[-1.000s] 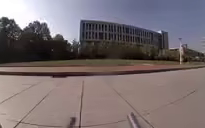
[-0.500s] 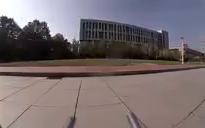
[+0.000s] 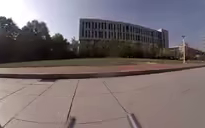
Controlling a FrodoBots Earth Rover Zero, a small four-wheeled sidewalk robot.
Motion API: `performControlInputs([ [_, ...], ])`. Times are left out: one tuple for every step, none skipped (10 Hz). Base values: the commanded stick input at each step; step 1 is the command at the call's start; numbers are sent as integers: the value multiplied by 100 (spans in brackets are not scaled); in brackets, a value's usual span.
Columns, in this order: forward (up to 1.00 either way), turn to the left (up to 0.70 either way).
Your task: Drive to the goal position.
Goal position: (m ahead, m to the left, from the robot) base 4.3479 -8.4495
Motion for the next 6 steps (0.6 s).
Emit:
performControlInputs([
  [70, 0],
  [70, 0],
  [70, 0],
  [70, 0],
  [70, 0],
  [70, 0],
])
